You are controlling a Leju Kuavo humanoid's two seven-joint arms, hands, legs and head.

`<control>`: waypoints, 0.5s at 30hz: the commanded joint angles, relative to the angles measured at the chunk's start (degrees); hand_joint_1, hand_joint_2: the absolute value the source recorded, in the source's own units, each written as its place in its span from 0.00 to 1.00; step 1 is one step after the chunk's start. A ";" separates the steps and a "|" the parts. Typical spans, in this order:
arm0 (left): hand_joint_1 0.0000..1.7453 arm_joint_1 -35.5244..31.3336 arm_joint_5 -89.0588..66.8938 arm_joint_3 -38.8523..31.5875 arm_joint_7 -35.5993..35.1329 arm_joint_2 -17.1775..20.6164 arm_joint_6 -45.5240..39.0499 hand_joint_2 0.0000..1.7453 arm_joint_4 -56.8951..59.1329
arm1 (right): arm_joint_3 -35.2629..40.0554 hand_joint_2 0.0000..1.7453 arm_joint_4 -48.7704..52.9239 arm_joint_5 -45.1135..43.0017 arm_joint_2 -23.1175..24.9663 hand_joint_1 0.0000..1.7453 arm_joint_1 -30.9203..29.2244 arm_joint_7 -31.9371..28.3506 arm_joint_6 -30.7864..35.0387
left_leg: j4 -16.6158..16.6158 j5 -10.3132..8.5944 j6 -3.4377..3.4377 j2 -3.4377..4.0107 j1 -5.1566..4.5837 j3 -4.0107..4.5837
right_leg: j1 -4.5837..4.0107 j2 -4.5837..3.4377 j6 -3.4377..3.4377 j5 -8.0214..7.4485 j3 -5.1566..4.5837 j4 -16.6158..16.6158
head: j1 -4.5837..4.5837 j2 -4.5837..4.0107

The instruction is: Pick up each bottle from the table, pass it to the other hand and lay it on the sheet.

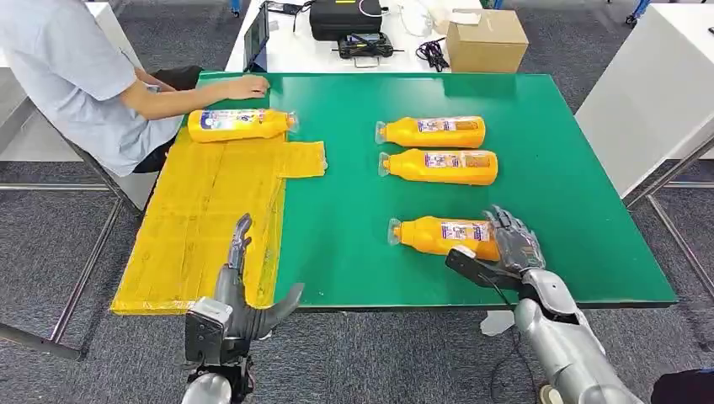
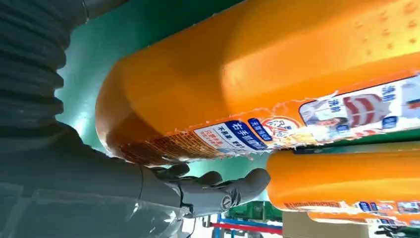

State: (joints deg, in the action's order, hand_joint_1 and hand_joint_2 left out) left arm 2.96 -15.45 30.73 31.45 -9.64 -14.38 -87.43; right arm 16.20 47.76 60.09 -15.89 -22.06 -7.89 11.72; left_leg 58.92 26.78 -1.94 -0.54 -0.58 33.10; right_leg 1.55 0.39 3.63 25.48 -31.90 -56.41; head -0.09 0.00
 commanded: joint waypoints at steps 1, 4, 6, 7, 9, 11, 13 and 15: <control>0.00 -2.34 0.02 1.39 -0.29 1.70 0.25 1.00 2.77 | 1.54 1.00 -7.70 2.05 2.36 0.00 -2.81 0.81 2.81 | -0.06 -0.01 0.16 0.11 0.15 -0.13 | -0.15 -0.10 -0.21 -0.07 0.13 0.12 | 0.02 0.00; 0.00 -2.40 0.02 1.39 -0.29 1.70 0.26 1.00 2.79 | 1.31 1.00 -7.93 1.75 2.66 0.00 -2.96 0.71 2.47 | -0.04 -0.02 0.08 0.07 0.08 -0.08 | -0.08 -0.06 -0.13 -0.04 0.08 0.06 | 0.02 0.00; 0.00 -2.40 0.02 1.39 -0.29 1.70 0.26 1.00 2.79 | 1.31 1.00 -7.93 1.75 2.66 0.00 -2.96 0.71 2.47 | -0.07 -0.03 0.13 0.12 0.14 -0.12 | -0.15 -0.11 -0.22 -0.07 0.12 0.11 | 0.02 0.00; 0.00 -2.59 0.07 1.42 -0.28 1.70 0.39 1.00 3.06 | 1.03 1.00 -8.54 0.86 2.84 0.54 -3.37 0.07 1.05 | -0.03 -0.03 0.07 0.08 0.08 -0.07 | -0.09 -0.07 -0.13 -0.04 0.06 0.06 | 0.00 0.00; 0.00 -2.86 0.22 1.46 -0.18 1.63 0.51 1.00 3.40 | 0.53 1.00 -9.70 -0.47 2.81 1.00 -3.75 -0.65 -0.67 | -0.05 -0.03 0.09 0.09 0.09 -0.10 | -0.10 -0.08 -0.16 -0.05 0.09 0.07 | 0.02 0.00; 0.00 -3.24 0.43 1.49 -0.03 1.65 0.68 1.00 3.86 | 0.09 1.00 -11.33 -1.63 2.67 1.00 -4.24 -1.14 -2.43 | -0.06 -0.04 0.12 0.08 0.12 -0.12 | -0.13 -0.06 -0.20 -0.06 0.12 0.10 | 0.02 0.00; 0.00 -3.67 0.62 1.56 0.11 1.68 0.90 1.00 4.38 | 0.14 1.00 -13.15 -2.35 2.11 1.00 -4.83 -1.81 -4.20 | -0.04 -0.04 0.05 0.03 0.05 -0.09 | -0.06 -0.02 -0.11 -0.03 0.08 0.04 | 0.02 0.00; 0.00 -3.72 0.63 1.55 0.11 1.67 0.91 1.00 4.42 | 0.06 1.00 -13.23 -2.46 1.91 1.00 -4.79 -2.06 -4.21 | -0.08 -0.06 0.09 -0.03 0.11 -0.18 | -0.11 0.05 -0.16 -0.04 0.20 0.13 | 0.00 0.00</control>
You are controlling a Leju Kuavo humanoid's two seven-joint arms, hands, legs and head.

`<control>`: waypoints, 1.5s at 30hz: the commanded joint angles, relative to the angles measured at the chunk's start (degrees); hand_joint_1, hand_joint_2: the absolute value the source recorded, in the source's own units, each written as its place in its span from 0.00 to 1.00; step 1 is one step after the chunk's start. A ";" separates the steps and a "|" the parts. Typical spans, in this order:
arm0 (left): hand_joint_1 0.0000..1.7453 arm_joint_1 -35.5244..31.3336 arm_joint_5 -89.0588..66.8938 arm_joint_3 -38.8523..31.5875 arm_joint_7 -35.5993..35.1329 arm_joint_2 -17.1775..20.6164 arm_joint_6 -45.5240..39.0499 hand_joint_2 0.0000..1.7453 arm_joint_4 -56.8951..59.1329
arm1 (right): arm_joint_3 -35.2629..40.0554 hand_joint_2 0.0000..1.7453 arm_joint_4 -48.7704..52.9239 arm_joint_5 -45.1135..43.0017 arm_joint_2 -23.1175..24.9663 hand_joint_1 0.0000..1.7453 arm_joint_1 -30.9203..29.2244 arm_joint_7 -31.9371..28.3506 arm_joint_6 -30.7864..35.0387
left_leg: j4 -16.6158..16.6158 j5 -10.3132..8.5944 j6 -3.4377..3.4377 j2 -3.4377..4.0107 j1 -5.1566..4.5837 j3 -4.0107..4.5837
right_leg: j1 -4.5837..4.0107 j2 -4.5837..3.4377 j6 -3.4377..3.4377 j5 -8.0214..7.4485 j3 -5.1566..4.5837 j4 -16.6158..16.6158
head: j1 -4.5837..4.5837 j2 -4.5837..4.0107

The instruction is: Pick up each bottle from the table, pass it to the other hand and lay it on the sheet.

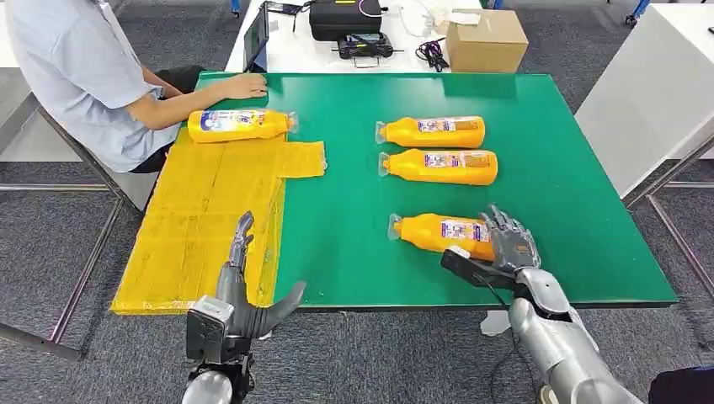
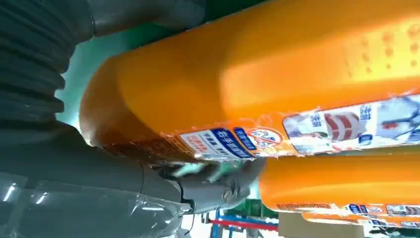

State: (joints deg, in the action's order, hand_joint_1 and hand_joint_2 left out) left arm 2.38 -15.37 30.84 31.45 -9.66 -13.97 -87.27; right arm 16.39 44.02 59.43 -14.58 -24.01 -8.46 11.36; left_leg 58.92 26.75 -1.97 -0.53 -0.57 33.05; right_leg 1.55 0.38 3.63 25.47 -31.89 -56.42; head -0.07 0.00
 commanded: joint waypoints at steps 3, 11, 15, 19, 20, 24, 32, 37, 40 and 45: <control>0.00 -3.14 0.54 1.44 0.11 1.69 0.49 1.00 4.27 | -0.14 1.00 -9.49 -1.80 0.60 1.00 -2.83 -1.49 -3.86 | -0.07 -0.03 0.13 -0.04 0.12 -0.16 | -0.13 0.05 -0.17 -0.04 0.21 0.14 | -0.02 0.00; 0.00 -3.85 0.92 1.64 0.48 1.74 0.89 1.00 5.06 | -0.61 1.00 -12.14 -3.87 -0.12 1.00 -3.24 -2.64 -5.96 | -0.09 -0.06 0.16 -0.12 0.16 -0.25 | -0.17 0.14 -0.21 -0.06 0.34 0.20 | 0.00 0.00; 0.00 -4.26 1.09 1.86 0.78 1.80 1.22 1.00 5.62 | -3.39 1.00 -13.47 -8.12 0.00 1.00 -1.99 -5.60 -7.18 | -0.06 -0.06 0.12 -0.15 0.15 -0.37 | -0.16 0.16 -0.16 -0.05 0.44 0.21 | -0.02 0.00; 0.00 -3.55 3.21 0.04 1.13 0.35 0.20 1.00 5.47 | -7.24 1.00 -10.23 -14.89 1.25 1.00 1.04 -10.58 -8.15 | -0.04 -0.03 0.08 -0.18 0.13 -0.55 | -0.14 0.17 -0.12 -0.02 0.64 0.28 | -0.02 0.00; 0.00 -2.94 6.02 -1.36 1.00 -0.79 0.18 1.00 5.23 | -8.92 1.00 -8.10 -18.20 2.03 1.00 2.42 -12.46 -9.67 | -0.08 -0.07 0.14 -0.22 0.22 -0.54 | -0.23 0.22 -0.20 -0.08 0.69 0.38 | -0.04 0.00; 0.00 -2.31 22.28 -5.49 -4.81 -3.06 4.35 1.00 7.38 | -11.64 1.00 8.79 -29.64 5.30 1.00 9.98 -17.36 -16.23 | -0.06 0.01 0.10 -0.03 0.21 -0.64 | -0.22 0.04 -0.15 -0.08 0.81 0.34 | -0.02 0.00; 0.00 -2.48 41.10 -6.34 -9.00 -1.66 14.22 1.00 10.83 | -8.34 1.00 24.69 -46.23 10.96 1.00 8.96 -16.41 -22.00 | -0.01 0.06 0.06 0.39 0.21 -0.46 | -0.25 -0.35 -0.18 -0.13 0.44 0.14 | 0.02 0.00; 0.00 -2.64 41.20 -6.22 -8.99 -1.68 14.20 1.00 10.81 | -8.07 1.00 24.77 -46.56 10.55 1.00 9.10 -15.97 -21.76 | -0.01 0.01 -0.04 0.17 0.20 -0.29 | -0.22 -0.18 -0.06 -0.06 0.39 0.14 | 0.00 0.00; 0.00 -3.25 43.35 -5.59 -10.09 -1.66 15.52 1.00 11.85 | -6.73 1.00 26.71 -50.33 12.17 1.00 8.42 -18.35 -23.80 | -0.03 0.01 0.03 0.16 0.24 -0.30 | -0.26 -0.17 -0.16 -0.08 0.41 0.20 | 0.00 0.00; 0.00 -4.31 45.01 -4.38 -10.59 -1.37 16.96 1.00 13.92 | -1.73 1.00 29.02 -52.57 14.58 1.00 8.20 -17.66 -24.07 | -0.01 0.04 0.09 0.34 0.22 -0.13 | -0.24 -0.35 -0.22 -0.10 0.20 0.13 | -0.02 0.00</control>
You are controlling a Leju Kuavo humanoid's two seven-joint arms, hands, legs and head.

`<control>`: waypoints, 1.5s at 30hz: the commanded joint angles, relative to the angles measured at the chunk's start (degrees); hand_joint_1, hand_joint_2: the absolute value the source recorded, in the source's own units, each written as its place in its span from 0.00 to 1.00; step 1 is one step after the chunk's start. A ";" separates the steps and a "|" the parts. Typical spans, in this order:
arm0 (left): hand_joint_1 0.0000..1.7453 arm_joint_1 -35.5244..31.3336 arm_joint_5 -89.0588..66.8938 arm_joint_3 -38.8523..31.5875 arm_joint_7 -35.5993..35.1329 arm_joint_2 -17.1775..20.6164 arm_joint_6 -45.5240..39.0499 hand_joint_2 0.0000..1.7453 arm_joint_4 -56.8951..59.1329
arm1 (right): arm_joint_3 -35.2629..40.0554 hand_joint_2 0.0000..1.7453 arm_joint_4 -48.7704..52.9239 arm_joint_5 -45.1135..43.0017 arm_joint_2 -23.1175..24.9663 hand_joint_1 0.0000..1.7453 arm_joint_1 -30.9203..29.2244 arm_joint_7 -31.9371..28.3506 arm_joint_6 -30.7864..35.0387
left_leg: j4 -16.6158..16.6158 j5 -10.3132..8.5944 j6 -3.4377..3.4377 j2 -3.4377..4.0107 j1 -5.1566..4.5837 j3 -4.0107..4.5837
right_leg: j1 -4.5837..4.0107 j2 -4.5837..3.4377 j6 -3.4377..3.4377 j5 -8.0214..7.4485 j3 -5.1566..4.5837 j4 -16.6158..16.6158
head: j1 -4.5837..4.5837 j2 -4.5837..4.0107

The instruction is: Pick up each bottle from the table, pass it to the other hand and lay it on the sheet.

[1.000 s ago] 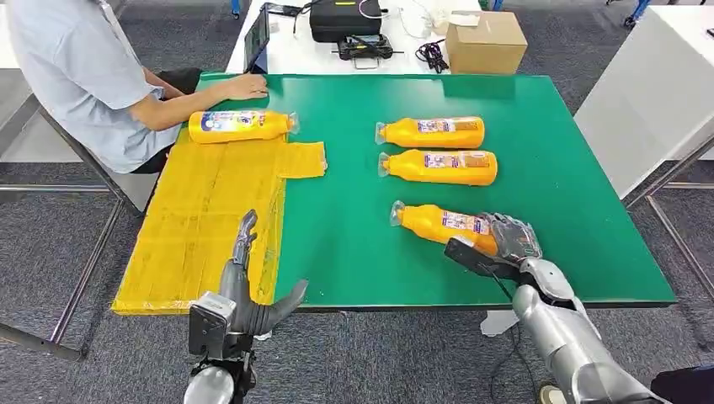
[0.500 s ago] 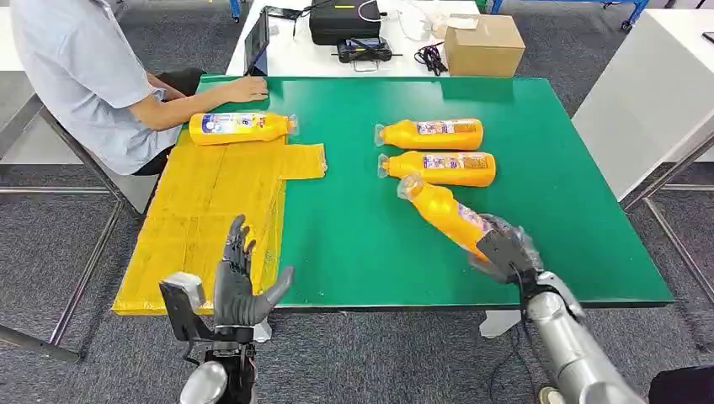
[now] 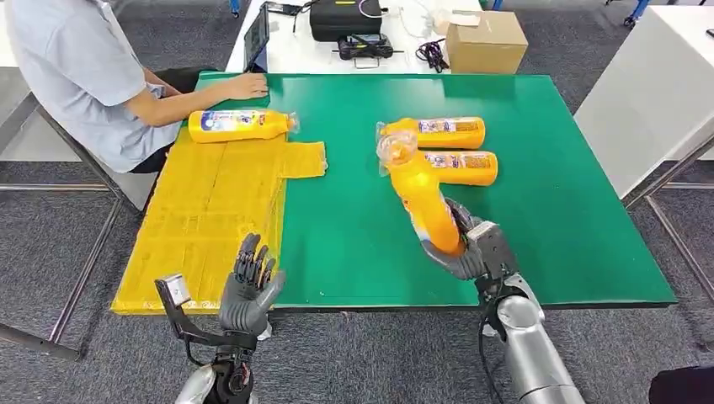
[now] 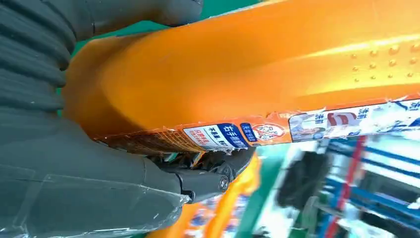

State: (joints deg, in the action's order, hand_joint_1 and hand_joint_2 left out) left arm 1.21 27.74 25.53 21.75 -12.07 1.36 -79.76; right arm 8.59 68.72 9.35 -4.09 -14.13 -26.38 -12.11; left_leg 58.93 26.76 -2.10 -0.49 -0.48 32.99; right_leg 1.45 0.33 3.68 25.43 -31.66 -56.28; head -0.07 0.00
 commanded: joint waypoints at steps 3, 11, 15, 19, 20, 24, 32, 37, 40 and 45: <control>0.00 -3.37 1.82 1.00 -0.56 1.04 1.57 1.00 6.37 | 6.97 1.00 4.11 -3.34 4.09 1.00 -1.77 -0.15 -1.20 | -0.02 0.00 0.12 0.13 0.06 -0.02 | -0.07 -0.12 -0.15 -0.03 -0.07 0.01 | 0.02 0.00; 0.00 -7.72 -12.89 5.87 6.05 1.66 -5.04 1.00 4.80 | 17.21 1.00 -9.50 -0.12 7.03 1.00 -7.48 0.44 3.20 | -0.01 0.00 0.08 0.21 0.10 0.05 | -0.10 -0.19 -0.11 -0.06 -0.12 -0.01 | 0.00 0.00; 0.00 -8.16 -14.02 6.33 6.03 1.51 -5.67 1.00 4.75 | 18.57 1.00 -11.24 0.82 7.49 1.00 -8.07 0.21 3.61 | -0.03 -0.02 0.13 0.17 0.14 0.02 | -0.14 -0.16 -0.18 -0.07 -0.07 0.03 | -0.02 0.00; 0.00 -8.70 -18.68 6.91 7.82 1.64 -8.93 1.00 5.12 | 20.73 1.00 -11.59 3.41 7.17 1.00 -8.45 -0.01 4.48 | -0.03 0.00 0.14 0.17 0.14 0.00 | -0.14 -0.15 -0.20 -0.05 -0.05 0.04 | -0.02 0.00; 0.00 -8.88 -19.30 7.03 7.91 1.45 -9.39 1.00 5.14 | 21.42 1.00 -11.70 4.19 7.44 1.00 -8.33 -0.04 4.83 | -0.03 0.01 0.20 0.17 0.18 -0.04 | -0.20 -0.15 -0.27 -0.05 0.00 0.06 | -0.02 0.00; 0.00 -9.21 -20.77 7.01 8.65 1.23 -10.27 1.00 4.85 | 22.89 1.00 -11.91 5.35 7.74 1.00 -7.95 -0.20 5.39 | -0.04 0.01 0.24 0.21 0.22 -0.03 | -0.24 -0.19 -0.32 -0.07 -0.02 0.08 | -0.02 0.00; 0.00 -9.34 -19.86 7.34 7.94 1.55 -7.62 1.00 4.38 | 23.91 1.00 -12.04 5.77 7.68 1.00 -7.85 -0.50 5.56 | -0.01 -0.01 0.10 0.06 0.10 0.15 | -0.10 -0.05 -0.13 -0.03 -0.19 0.01 | -0.02 0.00; 0.00 -9.34 -19.86 7.34 7.94 1.55 -7.62 1.00 4.38 | 23.91 1.00 -12.04 5.77 7.68 1.00 -7.85 -0.50 5.56 | -0.01 -0.02 0.11 0.05 0.11 0.15 | -0.11 -0.04 -0.15 -0.03 -0.18 0.02 | -0.02 0.00; 0.00 -9.34 -20.06 7.65 8.69 1.66 -6.56 1.00 3.71 | 24.07 1.00 -12.11 5.89 7.72 1.00 -7.94 -0.85 5.51 | -0.01 -0.02 0.09 0.04 0.08 0.18 | -0.08 -0.03 -0.13 -0.03 -0.21 0.00 | -0.02 0.00; 0.00 -9.27 -17.87 6.62 7.62 0.65 -4.46 1.00 3.55 | 24.96 1.00 -11.93 6.20 7.61 1.00 -7.44 -2.14 4.49 | 0.02 0.00 0.13 0.05 0.13 0.14 | -0.14 -0.04 -0.18 -0.02 -0.16 0.01 | -0.02 0.00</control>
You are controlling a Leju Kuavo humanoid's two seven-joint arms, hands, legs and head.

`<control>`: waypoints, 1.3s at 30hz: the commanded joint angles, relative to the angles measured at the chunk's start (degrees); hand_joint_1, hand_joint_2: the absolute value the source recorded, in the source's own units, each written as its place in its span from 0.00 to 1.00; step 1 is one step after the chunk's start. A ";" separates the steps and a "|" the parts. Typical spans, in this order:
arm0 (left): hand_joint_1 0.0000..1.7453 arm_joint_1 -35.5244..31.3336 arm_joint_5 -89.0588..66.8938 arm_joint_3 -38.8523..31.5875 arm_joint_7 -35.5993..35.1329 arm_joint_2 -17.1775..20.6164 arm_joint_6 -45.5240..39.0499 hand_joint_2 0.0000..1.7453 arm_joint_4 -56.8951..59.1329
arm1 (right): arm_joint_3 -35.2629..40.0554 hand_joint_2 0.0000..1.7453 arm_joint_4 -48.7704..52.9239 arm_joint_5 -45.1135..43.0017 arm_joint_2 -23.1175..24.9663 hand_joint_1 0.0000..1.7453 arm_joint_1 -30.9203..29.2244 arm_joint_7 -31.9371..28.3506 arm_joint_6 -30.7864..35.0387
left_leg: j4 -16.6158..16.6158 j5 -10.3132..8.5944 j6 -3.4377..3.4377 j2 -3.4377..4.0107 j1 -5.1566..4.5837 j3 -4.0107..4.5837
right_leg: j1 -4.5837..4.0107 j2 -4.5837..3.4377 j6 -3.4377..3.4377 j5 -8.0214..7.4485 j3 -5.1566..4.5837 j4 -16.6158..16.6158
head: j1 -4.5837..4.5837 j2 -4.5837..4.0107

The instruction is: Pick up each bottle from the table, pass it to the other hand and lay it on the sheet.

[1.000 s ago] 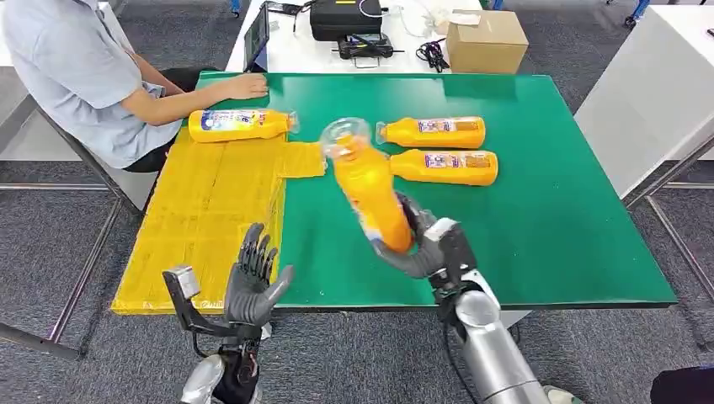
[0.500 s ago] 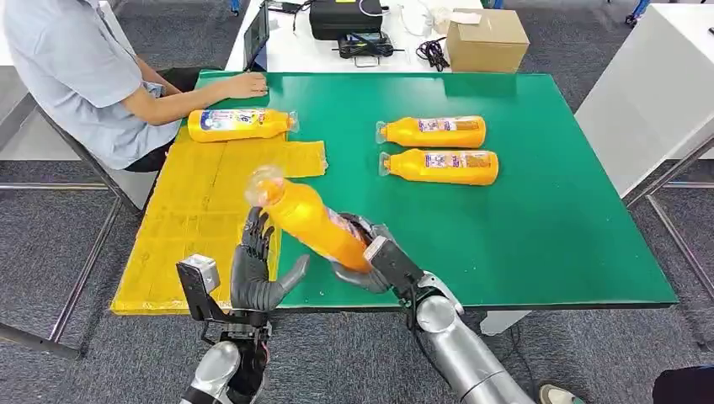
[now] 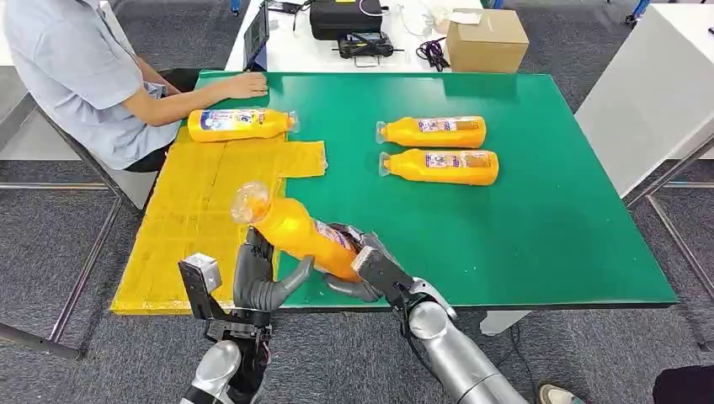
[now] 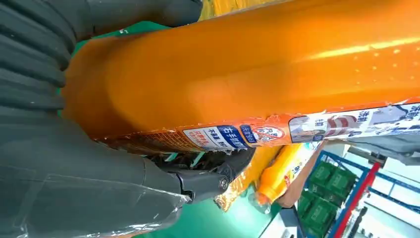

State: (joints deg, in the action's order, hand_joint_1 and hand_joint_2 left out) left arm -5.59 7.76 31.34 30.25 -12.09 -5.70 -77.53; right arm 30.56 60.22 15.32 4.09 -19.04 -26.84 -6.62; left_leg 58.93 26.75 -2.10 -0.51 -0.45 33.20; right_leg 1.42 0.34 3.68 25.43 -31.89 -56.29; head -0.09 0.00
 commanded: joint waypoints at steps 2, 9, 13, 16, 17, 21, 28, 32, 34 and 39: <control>0.00 -2.41 4.15 0.39 -1.06 0.59 5.00 1.00 1.27 | 3.02 1.00 -3.89 -0.03 -0.51 1.00 -2.52 -1.81 -1.43 | -0.01 0.01 0.15 0.10 0.12 -0.09 | -0.13 -0.09 -0.20 -0.03 0.09 0.04 | 0.00 0.00; 0.00 -1.64 9.58 0.57 -2.43 1.04 12.74 1.00 0.36 | 2.83 1.00 -6.30 -0.26 -0.46 1.00 -2.70 -3.14 -2.82 | -0.03 0.02 0.20 0.15 0.16 -0.17 | -0.17 -0.13 -0.26 -0.05 0.17 0.09 | -0.02 0.00; 0.00 -2.15 11.04 0.24 -3.10 0.64 14.09 1.00 1.50 | 3.13 1.00 -6.03 -0.12 -0.35 1.00 -2.73 -3.28 -3.10 | -0.02 0.01 0.18 0.10 0.13 -0.12 | -0.14 -0.08 -0.23 -0.03 0.12 0.06 | 0.00 0.00; 0.00 -2.45 13.66 0.09 -3.81 0.62 17.31 1.00 2.54 | 3.52 1.00 -6.33 0.04 -0.26 1.00 -2.97 -3.41 -3.49 | -0.01 0.00 0.11 0.08 0.08 -0.06 | -0.08 -0.06 -0.15 -0.02 0.06 0.03 | 0.00 0.00; 0.00 -2.53 15.64 -0.09 -4.67 0.46 19.30 1.00 3.07 | 4.29 1.00 -6.75 0.75 -0.54 1.00 -3.36 -3.25 -3.24 | -0.02 0.01 0.17 0.12 0.12 -0.12 | -0.14 -0.10 -0.22 -0.04 0.11 0.05 | 0.00 0.00; 0.24 -3.31 13.51 0.08 -3.44 0.60 18.97 1.00 3.49 | 4.26 1.00 -8.31 1.10 -0.02 1.00 -3.97 -3.40 -2.65 | -0.03 -0.01 0.19 0.12 0.15 -0.14 | -0.16 -0.09 -0.26 -0.06 0.16 0.09 | 0.00 0.00; 1.00 -4.40 8.80 0.59 -2.49 0.41 14.83 1.00 4.61 | 4.27 1.00 -8.29 0.96 0.49 1.00 -4.07 -3.49 -2.67 | -0.01 0.00 0.10 0.05 0.06 -0.02 | -0.07 -0.04 -0.13 -0.02 0.02 0.02 | 0.00 0.00; 1.00 -4.40 8.80 0.59 -2.49 0.41 14.83 1.00 4.61 | 4.27 1.00 -8.29 0.96 0.49 1.00 -4.07 -3.49 -2.67 | 0.00 -0.01 0.12 0.05 0.08 -0.03 | -0.09 -0.03 -0.16 -0.02 0.03 0.01 | 0.00 0.00; 1.00 -4.49 7.90 0.65 -2.16 0.46 14.04 1.00 4.73 | 4.36 1.00 -8.24 0.91 0.58 1.00 -4.10 -3.47 -2.61 | 0.02 0.01 0.16 0.08 0.13 -0.06 | -0.14 -0.06 -0.21 -0.03 0.08 0.03 | 0.00 0.00; 1.00 -5.52 1.56 1.72 -1.19 0.31 8.55 1.00 6.32 | 3.79 1.00 -8.86 0.62 0.66 1.00 -4.46 -3.01 -1.86 | 0.01 0.00 0.15 0.06 0.12 -0.06 | -0.13 -0.04 -0.20 -0.03 0.08 0.04 | 0.00 0.00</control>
State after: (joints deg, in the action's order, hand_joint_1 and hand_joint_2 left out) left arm -7.33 15.01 30.08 28.06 -12.28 7.71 -76.26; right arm 32.48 55.54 16.26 4.72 -20.14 -30.38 -9.01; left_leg 58.94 26.75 -2.10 -0.50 -0.45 33.23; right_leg 1.42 0.34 3.68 25.43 -31.92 -56.29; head -0.09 0.00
